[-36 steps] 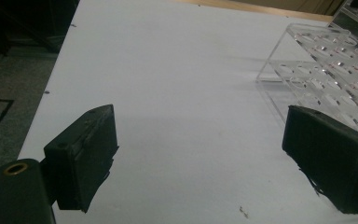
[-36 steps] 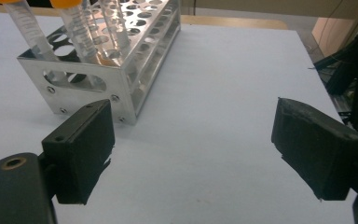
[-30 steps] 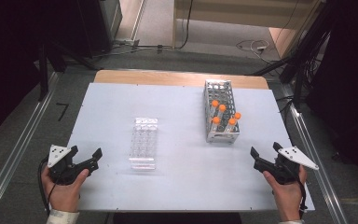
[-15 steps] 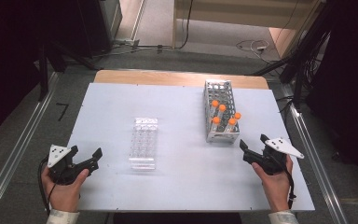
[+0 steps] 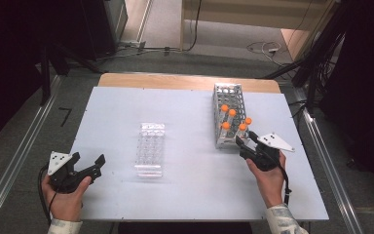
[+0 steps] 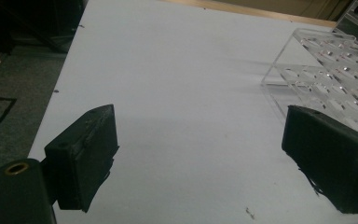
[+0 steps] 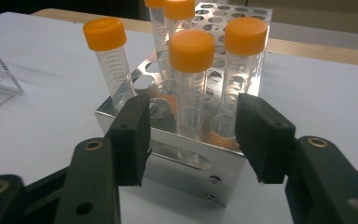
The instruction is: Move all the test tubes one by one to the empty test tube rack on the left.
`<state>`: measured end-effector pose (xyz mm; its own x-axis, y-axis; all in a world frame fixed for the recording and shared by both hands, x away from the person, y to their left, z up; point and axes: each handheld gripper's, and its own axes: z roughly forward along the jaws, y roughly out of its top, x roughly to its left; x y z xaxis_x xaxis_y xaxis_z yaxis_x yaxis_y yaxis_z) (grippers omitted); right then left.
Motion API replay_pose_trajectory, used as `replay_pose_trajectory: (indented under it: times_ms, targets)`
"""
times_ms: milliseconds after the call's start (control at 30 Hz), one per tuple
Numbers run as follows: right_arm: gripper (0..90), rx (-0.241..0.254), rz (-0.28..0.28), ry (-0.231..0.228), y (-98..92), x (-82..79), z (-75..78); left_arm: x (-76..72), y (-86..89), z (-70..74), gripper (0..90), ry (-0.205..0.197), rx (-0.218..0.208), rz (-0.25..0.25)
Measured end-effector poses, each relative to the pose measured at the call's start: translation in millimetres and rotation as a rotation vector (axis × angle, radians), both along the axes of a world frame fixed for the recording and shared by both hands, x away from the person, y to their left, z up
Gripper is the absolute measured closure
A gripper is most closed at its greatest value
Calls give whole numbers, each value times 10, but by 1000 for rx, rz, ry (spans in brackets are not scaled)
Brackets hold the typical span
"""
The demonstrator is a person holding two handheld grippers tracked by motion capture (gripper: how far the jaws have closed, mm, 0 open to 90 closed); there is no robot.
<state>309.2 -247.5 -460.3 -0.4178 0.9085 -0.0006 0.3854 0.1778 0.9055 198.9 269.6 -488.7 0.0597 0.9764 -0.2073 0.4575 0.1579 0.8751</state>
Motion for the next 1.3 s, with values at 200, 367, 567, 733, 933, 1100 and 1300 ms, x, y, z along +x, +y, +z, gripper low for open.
replay_pose_trajectory:
  times_ms: [200, 367, 567, 733, 933, 1100, 1300]
  targets:
    - [549, -6, 0, 4, 71, 72, -15, -5, 9, 0, 107, 2, -1, 3]
    - [598, -11, -12, 1, 78, 99, -19, -4, 9, 0, 107, 2, -2, 3]
    - [635, 2, -6, 9, 79, 141, -19, -4, 7, 0, 108, 1, -2, 3]
    - [666, -3, -1, 8, 109, 161, -22, -6, 9, 0, 108, -1, -5, 5]
    - [721, -5, -8, 12, 114, 195, -35, -9, 14, 1, 108, -3, -7, 5]
    - [723, 9, -4, -4, 96, 178, 54, -8, 18, 0, 108, -3, -7, 5]
    - [724, 17, 0, -36, 72, 121, 238, -9, 9, 2, 108, -4, -7, 3]
